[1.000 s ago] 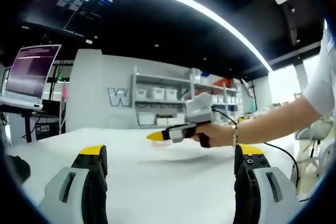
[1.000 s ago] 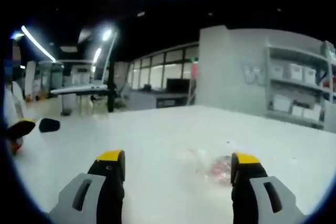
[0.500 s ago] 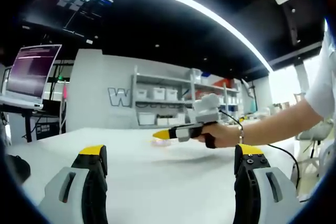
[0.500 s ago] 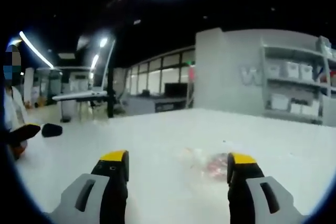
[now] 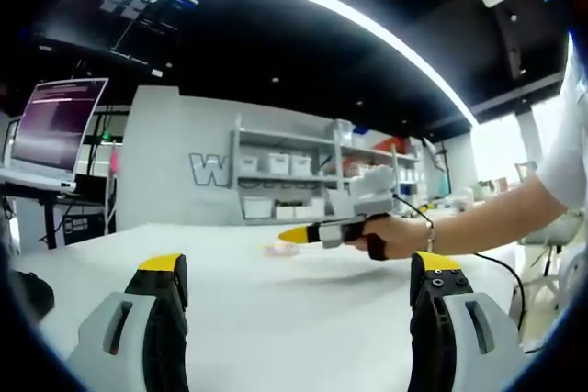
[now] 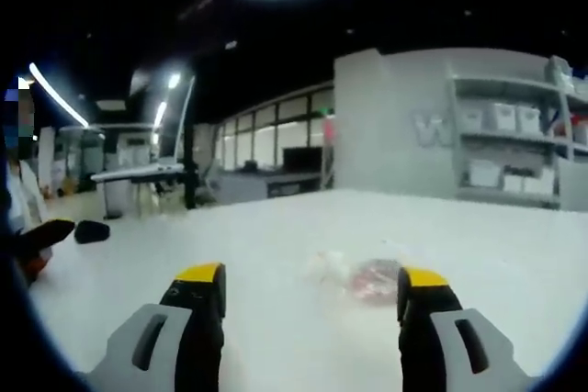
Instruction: Open the resealable bag by pulling the two sides of the seal apart until the entire bag opening is separated and visibly accessible.
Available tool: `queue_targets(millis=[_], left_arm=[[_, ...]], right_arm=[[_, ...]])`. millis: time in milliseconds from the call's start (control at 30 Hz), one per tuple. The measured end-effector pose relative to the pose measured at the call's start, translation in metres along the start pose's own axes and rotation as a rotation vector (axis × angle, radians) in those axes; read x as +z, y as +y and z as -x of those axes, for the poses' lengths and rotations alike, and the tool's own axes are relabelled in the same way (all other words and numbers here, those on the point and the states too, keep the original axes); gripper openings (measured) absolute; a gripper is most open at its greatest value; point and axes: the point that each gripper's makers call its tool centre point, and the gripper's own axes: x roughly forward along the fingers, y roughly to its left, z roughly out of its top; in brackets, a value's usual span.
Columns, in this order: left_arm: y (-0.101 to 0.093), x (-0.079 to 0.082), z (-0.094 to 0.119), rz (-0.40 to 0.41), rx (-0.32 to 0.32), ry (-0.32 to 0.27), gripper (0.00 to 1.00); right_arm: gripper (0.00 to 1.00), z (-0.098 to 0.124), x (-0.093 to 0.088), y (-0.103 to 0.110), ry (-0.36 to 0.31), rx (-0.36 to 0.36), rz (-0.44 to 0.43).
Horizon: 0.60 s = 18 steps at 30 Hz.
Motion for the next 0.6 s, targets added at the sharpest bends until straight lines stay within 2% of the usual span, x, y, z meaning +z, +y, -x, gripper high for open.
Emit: queue_targets(millis=[333, 600], left_arm=[[0.001, 0.001, -0.001, 0.004, 0.001, 0.0, 0.99], [0.003, 0.002, -0.002, 0.006, 0.0, 0.0, 0.99]], right_arm=[[0.76, 0.013, 0.006, 0.006, -0.021, -0.001, -0.007], [0.75, 0.019, 0.01, 0.0, -0.032, -0.007, -0.018]])
